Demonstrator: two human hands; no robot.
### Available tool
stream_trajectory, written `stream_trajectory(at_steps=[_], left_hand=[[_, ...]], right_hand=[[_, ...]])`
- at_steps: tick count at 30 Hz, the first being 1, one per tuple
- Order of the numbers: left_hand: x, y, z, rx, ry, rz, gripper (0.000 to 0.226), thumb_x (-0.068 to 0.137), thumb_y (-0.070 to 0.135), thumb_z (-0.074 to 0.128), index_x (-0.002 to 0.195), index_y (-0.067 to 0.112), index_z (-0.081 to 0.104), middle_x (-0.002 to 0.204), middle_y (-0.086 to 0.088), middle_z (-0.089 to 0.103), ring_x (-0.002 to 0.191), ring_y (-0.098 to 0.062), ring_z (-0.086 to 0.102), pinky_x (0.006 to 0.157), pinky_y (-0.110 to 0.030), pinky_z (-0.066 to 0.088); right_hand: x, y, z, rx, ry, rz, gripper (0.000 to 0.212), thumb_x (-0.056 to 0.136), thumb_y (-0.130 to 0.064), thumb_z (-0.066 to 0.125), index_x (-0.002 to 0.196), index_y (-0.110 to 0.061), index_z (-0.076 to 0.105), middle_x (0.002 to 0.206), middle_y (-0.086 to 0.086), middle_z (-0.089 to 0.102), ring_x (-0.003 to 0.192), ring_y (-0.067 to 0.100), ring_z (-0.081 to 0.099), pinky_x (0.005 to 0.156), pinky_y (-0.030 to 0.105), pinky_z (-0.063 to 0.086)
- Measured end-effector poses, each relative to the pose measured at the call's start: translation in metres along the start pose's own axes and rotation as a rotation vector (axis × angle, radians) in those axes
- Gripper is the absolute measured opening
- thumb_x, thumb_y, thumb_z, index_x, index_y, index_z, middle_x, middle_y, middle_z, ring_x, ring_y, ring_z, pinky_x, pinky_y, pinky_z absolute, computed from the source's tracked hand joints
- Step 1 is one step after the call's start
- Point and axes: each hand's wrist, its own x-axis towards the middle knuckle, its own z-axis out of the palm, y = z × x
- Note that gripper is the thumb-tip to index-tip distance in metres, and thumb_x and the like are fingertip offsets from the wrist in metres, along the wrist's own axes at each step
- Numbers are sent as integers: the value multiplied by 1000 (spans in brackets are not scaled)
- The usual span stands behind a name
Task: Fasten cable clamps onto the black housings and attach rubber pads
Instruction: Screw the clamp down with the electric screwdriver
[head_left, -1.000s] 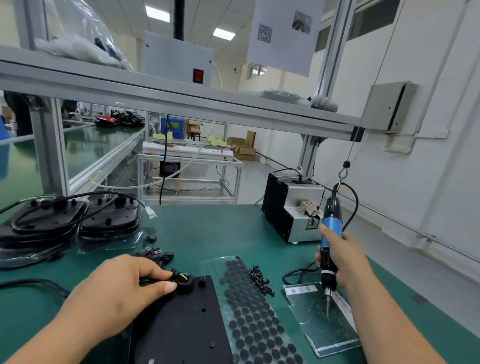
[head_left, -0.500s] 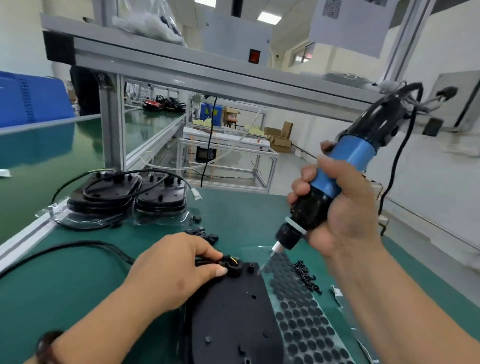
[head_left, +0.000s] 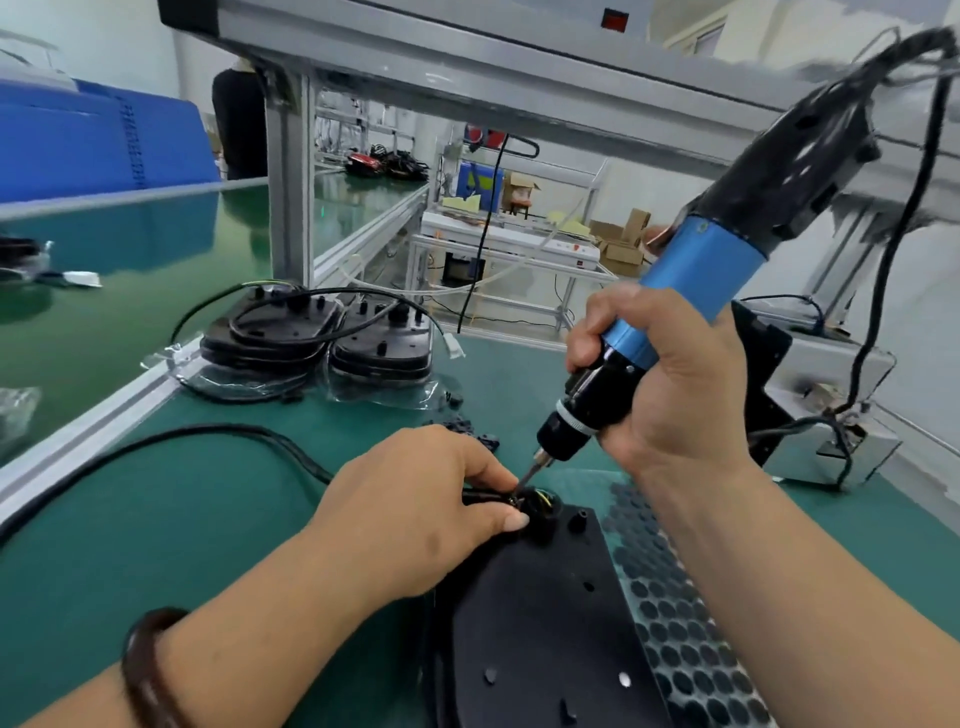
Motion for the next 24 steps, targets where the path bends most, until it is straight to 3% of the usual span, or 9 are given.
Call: stream_trajectory(at_steps=[6, 12, 15, 21, 24], left_hand=[[-1, 0, 1, 10, 25, -12, 30, 68, 68, 67, 94, 58, 57, 72, 32, 53, 74, 4, 51, 60, -16, 35], [-1, 0, 2, 21, 32, -7, 30, 69, 67, 67, 96, 56, 59, 87, 30, 61, 89, 1, 56, 72, -23, 42], [0, 1, 2, 29, 35, -8, 31, 69, 67, 67, 97, 55, 60, 80, 29, 59, 83, -1, 55, 70, -23, 42], [0, 2, 1, 21, 33, -20, 27, 68, 67, 68, 92, 57, 59, 57, 28, 51, 59, 5, 45, 54, -17, 31], [0, 3, 0, 36, 16, -18, 27, 68, 67, 68, 92, 56, 59, 58, 47, 44, 56, 5, 42, 52, -17, 29]], right_hand=[[-2, -3, 5, -50, -33, -1, 26, 71, -3, 57, 87, -10, 38, 58, 8, 43, 44, 22, 45, 47, 26, 39], [-5, -2, 8, -108, -74, -11, 28, 72, -5, 59, 94, -8, 42, 60, 9, 45, 44, 22, 45, 48, 27, 40], [-5, -4, 11, -83, -82, -27, 28, 73, -4, 60, 96, -16, 47, 62, 9, 42, 44, 21, 45, 48, 28, 40], [-2, -3, 14, -86, -82, -23, 25, 73, -4, 60, 88, -13, 42, 58, 8, 43, 44, 21, 44, 47, 27, 39], [-2, -3, 14, -97, -98, -26, 25, 73, -3, 60, 88, -13, 43, 56, 8, 43, 43, 21, 44, 47, 28, 39]])
